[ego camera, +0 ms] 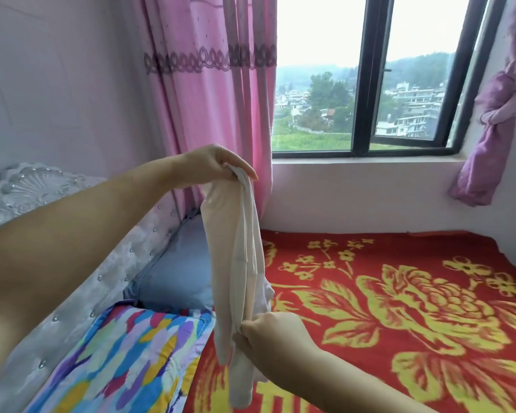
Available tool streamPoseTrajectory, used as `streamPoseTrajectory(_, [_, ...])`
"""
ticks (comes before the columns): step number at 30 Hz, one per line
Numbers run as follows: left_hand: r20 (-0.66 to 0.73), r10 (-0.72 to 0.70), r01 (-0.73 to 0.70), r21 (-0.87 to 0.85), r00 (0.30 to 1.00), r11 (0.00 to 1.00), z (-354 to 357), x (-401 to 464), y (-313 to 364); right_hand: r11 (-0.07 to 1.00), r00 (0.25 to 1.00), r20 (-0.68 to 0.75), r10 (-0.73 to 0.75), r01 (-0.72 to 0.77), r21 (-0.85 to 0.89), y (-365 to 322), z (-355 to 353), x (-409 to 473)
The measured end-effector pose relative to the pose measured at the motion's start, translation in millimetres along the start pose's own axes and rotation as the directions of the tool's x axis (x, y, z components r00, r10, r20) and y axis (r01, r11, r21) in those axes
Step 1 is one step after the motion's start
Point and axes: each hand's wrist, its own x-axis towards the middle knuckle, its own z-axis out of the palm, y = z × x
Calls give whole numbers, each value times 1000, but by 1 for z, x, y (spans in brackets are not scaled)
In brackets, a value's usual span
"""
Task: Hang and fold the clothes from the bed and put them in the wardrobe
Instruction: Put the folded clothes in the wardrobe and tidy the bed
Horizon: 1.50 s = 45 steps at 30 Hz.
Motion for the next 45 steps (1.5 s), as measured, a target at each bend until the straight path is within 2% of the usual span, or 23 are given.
streamPoseTrajectory(1, [-1, -2, 2, -14, 1000, 1000, -1, -2, -1, 996, 1000, -8, 22, -21, 84, -2, 2, 1])
streamPoseTrajectory(3, [-22, 7, -9, -52, 1000, 999, -3, -5, -3, 963, 990, 83, 112, -129, 237, -3, 4, 7])
streamPoseTrajectory(6, [-65, 29, -36, -102, 997, 994, -8, -9, -4, 836, 965, 139, 221, -261, 483, 2, 13, 25])
streamPoseTrajectory(9, [-68, 54, -63, -150, 996, 987, -14, -11, -4, 738, 976, -3, 219, -164, 655, 16, 20, 36])
streamPoseTrajectory(11, [-75, 55, -66, -160, 996, 985, -19, -12, -6, 678, 951, -121, 283, -110, 727, 29, 20, 36])
streamPoseTrajectory(15, [-145, 15, -35, -135, 989, 990, -20, -13, -19, 598, 873, -239, 426, -73, 798, 55, 12, 30])
streamPoseTrajectory(19, [-323, -87, 43, -142, 942, 989, -7, -3, -45, 486, 751, -253, 610, -103, 868, 112, -14, 26])
streamPoseTrajectory(21, [-366, -151, 119, -109, 918, 987, 8, 7, -65, 520, 712, -247, 658, -192, 832, 155, -29, 26])
streamPoseTrajectory(23, [-338, -188, 186, -40, 922, 982, 27, 23, -85, 614, 712, -230, 663, -342, 712, 195, -42, 27])
streamPoseTrajectory(25, [-294, -189, 208, 37, 937, 977, 50, 46, -97, 696, 723, -224, 653, -458, 553, 227, -52, 29])
streamPoseTrajectory(27, [-304, -140, 186, 127, 942, 974, 69, 74, -100, 713, 709, -225, 669, -526, 463, 257, -59, 32])
streamPoseTrajectory(30, [-342, -12, 84, 198, 940, 977, 79, 118, -88, 751, 659, -360, 660, -576, 322, 296, -78, 30])
streamPoseTrajectory(33, [-399, 177, -65, 280, 900, 958, 74, 145, -56, 803, 617, -560, 553, -573, 163, 314, -106, 16])
streamPoseTrajectory(35, [-447, 322, -176, 339, 834, 924, 70, 152, -40, 828, 568, -677, 469, -550, 112, 314, -122, -1])
streamPoseTrajectory(37, [-475, 473, -291, 407, 742, 866, 72, 146, -38, 878, 575, -743, 342, -477, 36, 304, -128, -21])
streamPoseTrajectory(39, [-412, 642, -401, 532, 647, 746, 87, 124, -55, 921, 699, -670, 249, -386, -61, 289, -113, -46])
streamPoseTrajectory(41, [-210, 762, -507, 634, 613, 583, 121, 91, -95, 916, 859, -432, 274, -370, -156, 270, -75, -70])
streamPoseTrajectory(43, [0, 763, -585, 641, 647, 496, 172, 49, -149, 906, 932, -148, 332, -359, -225, 252, -14, -85])
streamPoseTrajectory(44, [84, 741, -619, 617, 666, 485, 202, 25, -177, 905, 950, -28, 311, -305, -295, 246, 29, -91])
streamPoseTrajectory(45, [170, 698, -642, 585, 695, 496, 233, -1, -205, 923, 940, 94, 327, -296, -245, 238, 77, -98])
